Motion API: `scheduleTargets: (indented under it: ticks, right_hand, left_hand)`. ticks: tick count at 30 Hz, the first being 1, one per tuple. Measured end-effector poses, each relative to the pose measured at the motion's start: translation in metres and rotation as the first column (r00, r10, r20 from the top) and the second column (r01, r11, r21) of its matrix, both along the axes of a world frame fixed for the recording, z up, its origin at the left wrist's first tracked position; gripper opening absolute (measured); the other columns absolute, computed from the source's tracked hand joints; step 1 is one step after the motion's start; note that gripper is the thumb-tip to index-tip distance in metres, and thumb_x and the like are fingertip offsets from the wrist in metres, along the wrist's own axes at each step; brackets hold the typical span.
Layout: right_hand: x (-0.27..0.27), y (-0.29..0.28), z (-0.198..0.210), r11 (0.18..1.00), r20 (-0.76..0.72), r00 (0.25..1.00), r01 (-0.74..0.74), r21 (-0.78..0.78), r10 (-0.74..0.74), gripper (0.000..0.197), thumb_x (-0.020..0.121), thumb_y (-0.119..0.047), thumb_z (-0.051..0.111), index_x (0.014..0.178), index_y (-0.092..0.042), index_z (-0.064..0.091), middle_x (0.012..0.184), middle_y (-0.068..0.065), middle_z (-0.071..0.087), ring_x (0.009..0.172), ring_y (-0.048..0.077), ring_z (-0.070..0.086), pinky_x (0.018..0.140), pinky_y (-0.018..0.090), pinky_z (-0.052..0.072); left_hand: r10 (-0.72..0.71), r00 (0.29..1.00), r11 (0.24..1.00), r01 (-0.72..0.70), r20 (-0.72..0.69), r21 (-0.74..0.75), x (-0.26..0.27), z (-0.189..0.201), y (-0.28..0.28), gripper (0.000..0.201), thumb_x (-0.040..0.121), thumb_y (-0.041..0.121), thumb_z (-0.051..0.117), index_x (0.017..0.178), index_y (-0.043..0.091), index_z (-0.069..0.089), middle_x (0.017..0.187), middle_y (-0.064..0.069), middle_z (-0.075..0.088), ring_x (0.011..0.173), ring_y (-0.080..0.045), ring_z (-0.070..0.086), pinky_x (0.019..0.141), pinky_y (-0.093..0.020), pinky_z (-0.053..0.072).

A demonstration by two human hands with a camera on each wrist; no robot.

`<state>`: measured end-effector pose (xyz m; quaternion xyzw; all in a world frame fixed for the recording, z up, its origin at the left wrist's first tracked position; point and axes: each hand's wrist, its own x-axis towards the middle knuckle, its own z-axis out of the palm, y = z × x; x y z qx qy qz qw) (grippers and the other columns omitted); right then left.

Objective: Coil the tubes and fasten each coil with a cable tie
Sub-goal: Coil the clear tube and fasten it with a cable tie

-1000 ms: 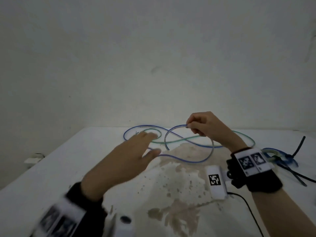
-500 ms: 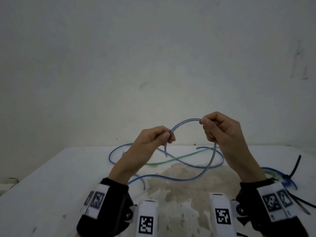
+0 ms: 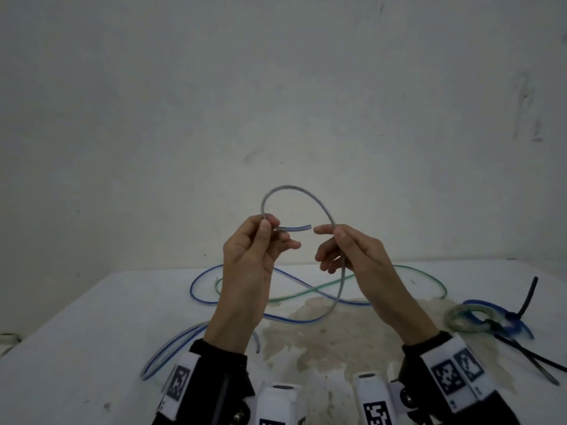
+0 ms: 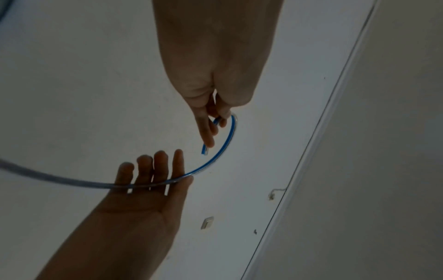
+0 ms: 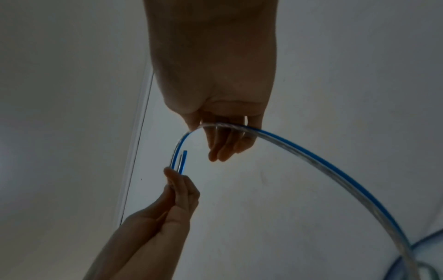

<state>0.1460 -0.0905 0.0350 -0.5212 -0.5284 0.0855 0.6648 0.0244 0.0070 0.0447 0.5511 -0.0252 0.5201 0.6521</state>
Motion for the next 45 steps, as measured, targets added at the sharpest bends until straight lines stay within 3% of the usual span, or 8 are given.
scheduleTargets:
  ticks: [9, 13, 16, 23, 29, 36, 39, 45]
  right_hand:
    - [-0.002, 0.006, -0.005, 0.998, -0.204, 0.979, -0.002, 0.063, 0.015, 0.021, 0.094, -0.004, 0.047, 0.080, -0.005, 0.063, 0.056, -0.001, 0.045, 0.051, 0.010, 0.038, 0.049, 0.020, 0.035]
    - [0.015, -0.014, 0.007, 0.975, 0.124, 0.992, 0.060, -0.214, -0.034, 0.025, 0.091, -0.001, 0.051, 0.070, -0.007, 0.062, 0.048, -0.010, 0.040, 0.047, 0.011, 0.032, 0.046, 0.020, 0.030]
    - [0.015, -0.026, 0.013, 0.931, 0.272, 0.962, 0.105, -0.349, -0.007, 0.021, 0.090, -0.005, 0.056, 0.072, -0.009, 0.065, 0.046, -0.011, 0.045, 0.050, 0.011, 0.036, 0.048, 0.021, 0.033]
    - [0.012, -0.024, 0.015, 0.975, -0.315, 0.925, -0.222, -0.002, 0.210, 0.021, 0.073, -0.009, 0.063, 0.086, 0.007, 0.067, 0.055, 0.000, 0.048, 0.053, 0.011, 0.038, 0.048, 0.020, 0.034]
    - [0.008, -0.019, 0.010, 0.982, -0.120, 0.991, -0.087, -0.170, 0.067, 0.019, 0.090, -0.025, 0.054, 0.086, -0.012, 0.067, 0.068, 0.006, 0.063, 0.063, 0.014, 0.059, 0.055, 0.021, 0.046]
    - [-0.002, -0.015, 0.008, 0.931, 0.108, 0.988, -0.067, -0.359, 0.113, 0.018, 0.091, -0.015, 0.055, 0.083, -0.006, 0.069, 0.052, -0.002, 0.048, 0.051, 0.008, 0.040, 0.053, 0.017, 0.034]
    - [-0.007, -0.012, 0.006, 0.922, 0.175, 0.983, 0.015, -0.387, 0.058, 0.018, 0.091, -0.018, 0.055, 0.080, -0.006, 0.062, 0.053, -0.004, 0.048, 0.052, 0.010, 0.040, 0.055, 0.021, 0.034]
    - [-0.006, -0.011, 0.006, 0.964, 0.122, 0.992, 0.002, -0.267, 0.031, 0.016, 0.089, -0.014, 0.058, 0.080, -0.001, 0.055, 0.057, 0.005, 0.048, 0.056, 0.016, 0.040, 0.054, 0.025, 0.034]
  left_hand:
    - [-0.003, 0.962, 0.987, 0.048, -0.273, 0.155, 0.005, -0.016, -0.009, 0.017, 0.093, 0.003, 0.047, 0.091, 0.004, 0.064, 0.074, -0.006, 0.065, 0.074, -0.017, 0.065, 0.067, -0.024, 0.052]
    - [-0.090, 0.930, 0.990, 0.123, -0.356, 0.069, -0.005, -0.009, 0.002, 0.032, 0.079, 0.028, 0.060, 0.107, 0.011, 0.061, 0.081, -0.005, 0.061, 0.068, -0.019, 0.061, 0.052, -0.026, 0.046]
    - [-0.022, 0.882, 0.975, 0.123, -0.471, 0.185, -0.009, -0.009, 0.002, 0.028, 0.091, 0.029, 0.049, 0.090, 0.005, 0.063, 0.075, -0.009, 0.059, 0.057, -0.015, 0.055, 0.043, -0.023, 0.038]
    - [-0.232, 0.926, 0.972, 0.231, -0.299, -0.038, 0.004, -0.014, -0.012, 0.033, 0.096, 0.018, 0.037, 0.074, 0.000, 0.055, 0.063, -0.006, 0.051, 0.058, -0.016, 0.054, 0.053, -0.028, 0.051]
    - [-0.160, 0.941, 0.987, 0.142, -0.298, -0.082, 0.006, -0.015, -0.015, 0.034, 0.098, 0.018, 0.038, 0.078, 0.002, 0.061, 0.068, -0.007, 0.060, 0.067, -0.017, 0.061, 0.054, -0.029, 0.053]
    - [0.223, 0.786, 0.895, 0.069, -0.577, 0.441, -0.006, -0.010, -0.002, 0.019, 0.096, 0.016, 0.045, 0.091, 0.004, 0.059, 0.074, -0.003, 0.062, 0.062, -0.012, 0.059, 0.052, -0.025, 0.046]
    - [0.234, 0.719, 0.889, 0.115, -0.655, 0.444, -0.004, -0.015, -0.004, 0.031, 0.099, 0.022, 0.037, 0.088, 0.000, 0.055, 0.063, -0.003, 0.053, 0.053, -0.011, 0.050, 0.050, -0.024, 0.040]
    - [0.168, 0.814, 0.932, 0.053, -0.556, 0.359, -0.004, -0.012, 0.000, 0.014, 0.097, 0.014, 0.044, 0.087, 0.008, 0.051, 0.060, -0.002, 0.052, 0.049, -0.010, 0.046, 0.047, -0.021, 0.036]
